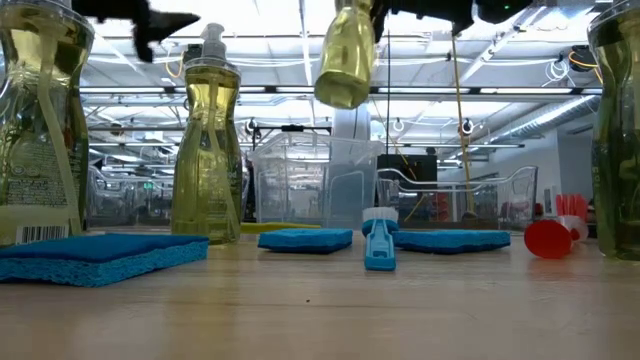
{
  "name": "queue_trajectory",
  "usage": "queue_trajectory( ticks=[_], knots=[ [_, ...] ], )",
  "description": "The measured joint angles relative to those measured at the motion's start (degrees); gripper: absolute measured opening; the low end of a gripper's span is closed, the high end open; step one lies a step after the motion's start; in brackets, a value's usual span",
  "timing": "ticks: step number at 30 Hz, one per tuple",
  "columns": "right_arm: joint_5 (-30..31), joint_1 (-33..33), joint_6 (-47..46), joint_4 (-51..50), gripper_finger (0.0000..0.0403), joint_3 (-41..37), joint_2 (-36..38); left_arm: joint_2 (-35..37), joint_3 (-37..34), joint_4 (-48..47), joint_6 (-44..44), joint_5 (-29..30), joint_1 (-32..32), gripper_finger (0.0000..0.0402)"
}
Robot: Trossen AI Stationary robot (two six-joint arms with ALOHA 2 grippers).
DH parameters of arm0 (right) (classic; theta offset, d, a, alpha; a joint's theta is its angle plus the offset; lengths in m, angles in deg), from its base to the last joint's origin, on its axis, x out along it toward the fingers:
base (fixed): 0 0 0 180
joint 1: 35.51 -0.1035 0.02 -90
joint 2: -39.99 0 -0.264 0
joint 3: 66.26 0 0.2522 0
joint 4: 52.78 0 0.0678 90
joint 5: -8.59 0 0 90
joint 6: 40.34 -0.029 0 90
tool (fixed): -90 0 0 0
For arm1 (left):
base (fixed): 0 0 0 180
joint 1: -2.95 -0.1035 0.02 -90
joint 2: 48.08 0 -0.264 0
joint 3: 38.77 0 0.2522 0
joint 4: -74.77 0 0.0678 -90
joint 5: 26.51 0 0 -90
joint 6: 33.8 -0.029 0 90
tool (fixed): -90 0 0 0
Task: Pick & Place Kitchen Sink Supplies
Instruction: Put the yellow dish soap into the white bin
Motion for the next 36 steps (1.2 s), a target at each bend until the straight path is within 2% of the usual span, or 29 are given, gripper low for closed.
queue_trajectory(
  ticks=[9,16,21,24,31,36],
  knots=[
    [-0.04,0.17,0.14,-0.72,0.0094,0.81,-1.62,-19.08,22.22,-19.38,-4.87,-5.53,-0.25,0.0214],
    [-0.15,0.17,1.6,-0.74,0.0094,0.81,-1.63,-30.06,33.11,-26.76,-5.71,-12.32,-3.23,0.0214],
    [-0.02,0.17,3.44,-0.68,0.0094,0.81,-1.63,-35.79,36.23,-28.22,-5.09,-18.79,-4.95,0.0216],
    [0.17,0.17,4.25,-0.7,0.0094,0.81,-1.63,-38.04,36.48,-28.2,-4.24,-20.99,-5.07,0.0231],
    [0.24,0.2,4.42,-0.9,0.0094,0.81,-1.62,-41.05,36.51,-26.54,-2.46,-23.15,-5.05,0.0303],
    [0.25,0.2,4.47,-0.98,0.0094,0.81,-1.61,-43.23,36.53,-21.36,-1.32,-24.53,-5.07,0.0354]
  ],
)
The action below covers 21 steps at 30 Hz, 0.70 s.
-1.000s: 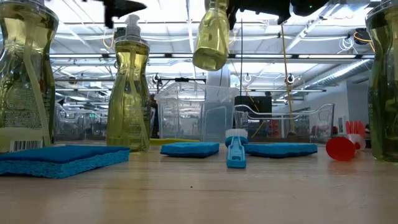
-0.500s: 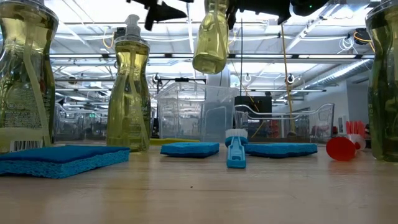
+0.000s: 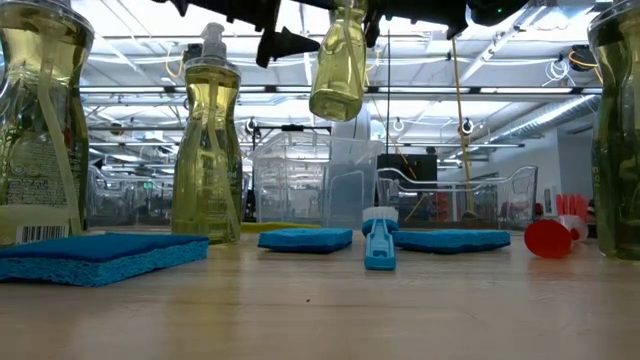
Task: Pick & Place Kitchen Sink Supplies
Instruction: Put the yellow dish soap into the white bin
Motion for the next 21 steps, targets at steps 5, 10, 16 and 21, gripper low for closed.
queue_trajectory(
  ticks=[5,10,16,21],
  knots=[
    [0.0,-0.02,-0.04,-0.36,0.0094,0.0,0.0,-3.07,0.0,3.91,1.52,-2.1,-0.1,0.0377],
    [0.24,-0.45,0.02,-0.34,0.0094,0.0,0.0,-5.37,0.0,6.54,3.48,-2.55,-0.88,0.0379],
    [2.23,-1.31,-0.26,0.08,0.0094,0.02,-0.56,-6.04,0.0,9.94,3.26,-3.37,-1.28,0.0379],
    [3.31,-1.82,0.15,0.26,0.0094,0.02,-0.76,-6.13,0.0,9.48,3.03,-3.25,-1.32,0.0356]
  ],
)
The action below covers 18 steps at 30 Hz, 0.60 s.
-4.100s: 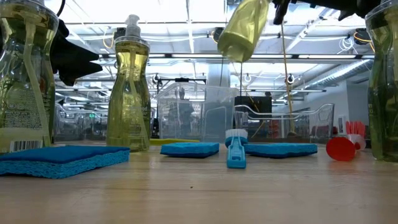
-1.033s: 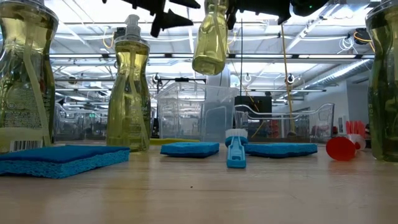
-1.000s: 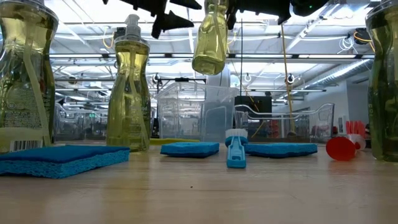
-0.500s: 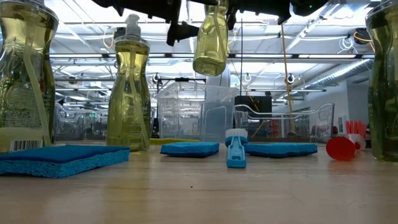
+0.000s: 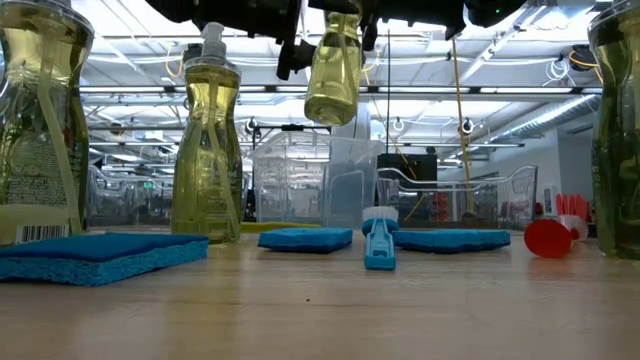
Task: Pick & Place Kitchen Sink Supplies
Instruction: Put the yellow dish soap into the white bin
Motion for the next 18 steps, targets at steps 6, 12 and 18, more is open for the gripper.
queue_trajectory(
  ticks=[6,12,18],
  knots=[
    [0.84,-0.4,0.0,0.47,0.0094,0.0,-0.22,0.05,0.0,0.66,-1.39,-0.36,0.03,0.028],
    [1.21,-0.54,-0.71,0.38,0.0094,-0.02,-0.22,0.03,0.0,0.52,-2.33,-1.15,0.02,0.0211],
    [1.13,-0.58,-1.3,0.74,0.0094,-0.02,-0.22,0.03,0.0,0.84,-2.43,-1.84,0.01,0.0199]
  ],
)
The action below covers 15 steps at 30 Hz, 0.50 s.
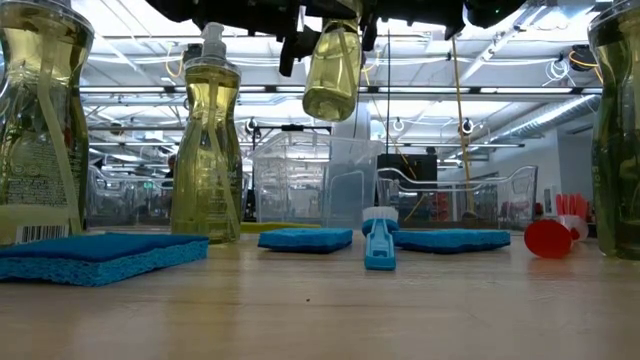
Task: Pick & Place Kitchen Sink Supplies
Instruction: Put the yellow dish soap into the white bin
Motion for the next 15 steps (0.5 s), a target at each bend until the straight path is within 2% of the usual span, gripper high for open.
queue_trajectory(
  ticks=[5,11,15],
  knots=[
    [0.02,0.0,0.02,0.11,0.0094,0.0,0.0,0.0,0.0,0.06,0.37,0.0,0.0,0.0219],
    [0.07,0.0,0.09,0.46,0.0094,0.0,0.0,-0.04,-0.02,1.4,0.46,0.04,-0.02,0.0216],
    [0.11,-0.29,0.5,0.95,0.0094,0.0,0.05,-0.07,-0.09,2.97,0.31,0.0,-0.02,0.0233]
  ],
)
